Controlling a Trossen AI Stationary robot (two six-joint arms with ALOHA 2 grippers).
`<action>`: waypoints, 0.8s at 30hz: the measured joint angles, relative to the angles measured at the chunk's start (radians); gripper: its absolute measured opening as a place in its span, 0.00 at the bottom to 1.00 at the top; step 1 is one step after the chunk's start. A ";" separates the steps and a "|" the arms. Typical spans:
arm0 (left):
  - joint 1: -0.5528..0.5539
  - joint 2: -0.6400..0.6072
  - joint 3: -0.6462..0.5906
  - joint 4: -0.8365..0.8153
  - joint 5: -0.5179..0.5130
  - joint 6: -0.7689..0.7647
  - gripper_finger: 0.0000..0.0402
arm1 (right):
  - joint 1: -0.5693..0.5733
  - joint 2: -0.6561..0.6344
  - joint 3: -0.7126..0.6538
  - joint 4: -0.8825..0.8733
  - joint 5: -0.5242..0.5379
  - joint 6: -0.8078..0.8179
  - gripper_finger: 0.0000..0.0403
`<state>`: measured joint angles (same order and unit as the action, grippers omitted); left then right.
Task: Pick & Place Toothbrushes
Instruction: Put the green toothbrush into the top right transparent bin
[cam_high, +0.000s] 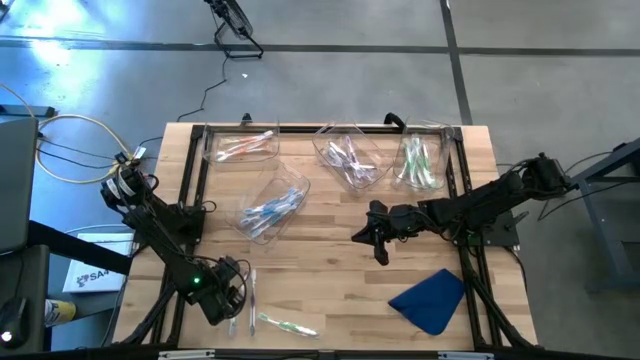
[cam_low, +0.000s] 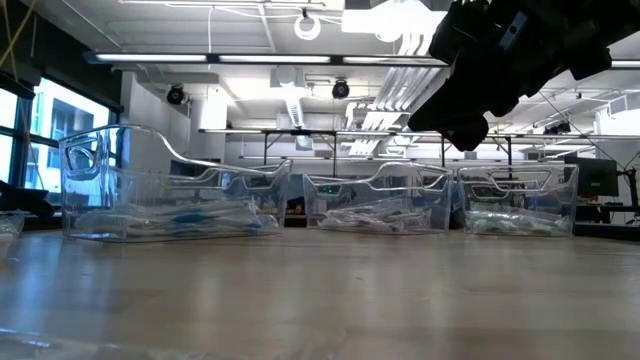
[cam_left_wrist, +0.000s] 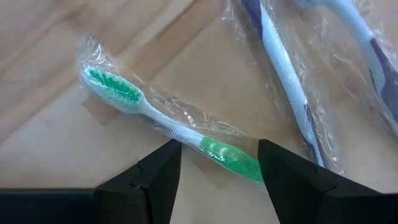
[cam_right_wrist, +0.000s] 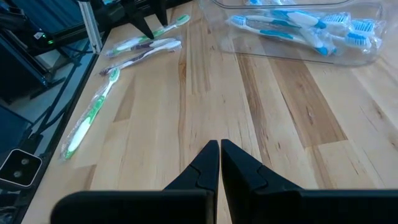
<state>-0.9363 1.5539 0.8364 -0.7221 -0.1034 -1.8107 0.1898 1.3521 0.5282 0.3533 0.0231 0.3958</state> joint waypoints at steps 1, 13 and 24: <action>0.000 0.000 0.000 -0.006 -0.003 0.000 0.51 | 0.000 0.000 0.000 0.000 0.000 0.000 0.02; 0.000 0.000 0.000 -0.087 -0.014 0.000 0.51 | 0.000 0.000 0.000 0.001 0.004 -0.006 0.02; 0.000 0.000 0.000 -0.084 -0.014 0.000 0.51 | 0.000 0.000 0.000 0.001 0.008 -0.007 0.02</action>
<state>-0.9363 1.5539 0.8364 -0.8062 -0.1177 -1.8107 0.1902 1.3521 0.5282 0.3542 0.0307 0.3885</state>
